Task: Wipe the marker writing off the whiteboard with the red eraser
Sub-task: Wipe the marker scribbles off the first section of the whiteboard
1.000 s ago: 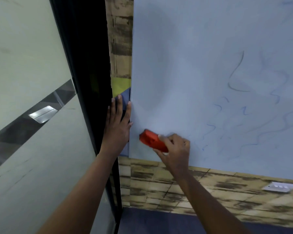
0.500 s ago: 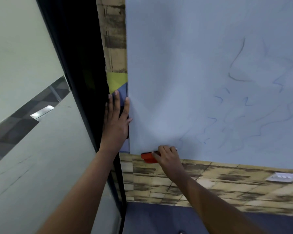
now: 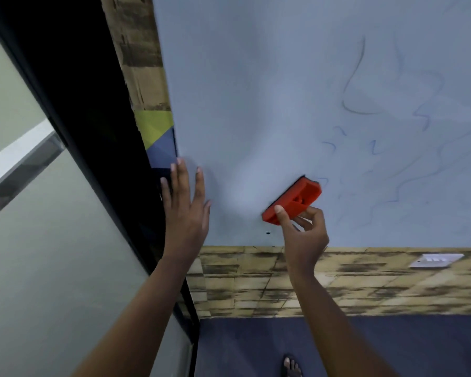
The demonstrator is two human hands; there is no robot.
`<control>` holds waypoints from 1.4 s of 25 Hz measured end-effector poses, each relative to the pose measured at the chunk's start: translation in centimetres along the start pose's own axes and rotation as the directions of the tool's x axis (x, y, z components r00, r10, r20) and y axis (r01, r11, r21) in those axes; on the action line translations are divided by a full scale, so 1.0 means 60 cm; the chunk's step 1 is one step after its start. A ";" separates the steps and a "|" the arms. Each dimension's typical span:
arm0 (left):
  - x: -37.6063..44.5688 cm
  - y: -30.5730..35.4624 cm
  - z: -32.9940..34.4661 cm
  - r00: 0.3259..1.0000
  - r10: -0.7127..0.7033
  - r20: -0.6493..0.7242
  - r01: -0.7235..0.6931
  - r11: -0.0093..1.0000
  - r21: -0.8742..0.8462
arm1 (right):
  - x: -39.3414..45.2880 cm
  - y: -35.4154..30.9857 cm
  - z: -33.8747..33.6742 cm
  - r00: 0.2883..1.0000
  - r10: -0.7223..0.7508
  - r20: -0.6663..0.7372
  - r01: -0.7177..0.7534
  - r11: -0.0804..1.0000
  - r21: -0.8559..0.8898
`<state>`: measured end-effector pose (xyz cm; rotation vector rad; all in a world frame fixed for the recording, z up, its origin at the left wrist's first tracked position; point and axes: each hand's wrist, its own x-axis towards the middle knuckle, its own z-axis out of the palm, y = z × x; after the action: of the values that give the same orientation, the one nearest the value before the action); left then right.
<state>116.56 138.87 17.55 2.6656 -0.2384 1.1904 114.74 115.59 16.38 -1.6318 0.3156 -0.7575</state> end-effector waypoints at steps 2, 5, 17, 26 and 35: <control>-0.014 0.021 0.018 0.995 0.064 0.081 -0.069 0.996 0.057 | -0.010 0.014 -0.005 0.991 0.130 0.014 -0.130 0.991 0.017; -0.024 0.041 0.042 0.988 0.046 0.145 -0.058 0.995 0.077 | -0.045 0.049 0.011 0.972 0.224 0.070 -0.220 0.974 -0.059; -0.021 0.024 0.089 0.986 0.054 0.155 -0.073 0.990 0.120 | -0.117 0.178 0.083 0.717 0.590 0.371 -0.625 0.780 -0.031; -0.018 0.020 0.107 0.980 0.070 0.186 -0.098 0.984 0.147 | -0.019 0.164 -0.027 0.703 0.698 0.136 -0.686 0.615 0.388; -0.022 0.042 0.100 0.969 -0.010 0.247 -0.027 0.989 0.143 | 0.010 0.049 -0.017 0.762 0.626 0.164 -0.628 0.653 0.425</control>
<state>119.40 134.98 12.95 2.9435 -0.2095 0.9062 115.13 113.80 13.79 -0.9596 0.6154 -0.2513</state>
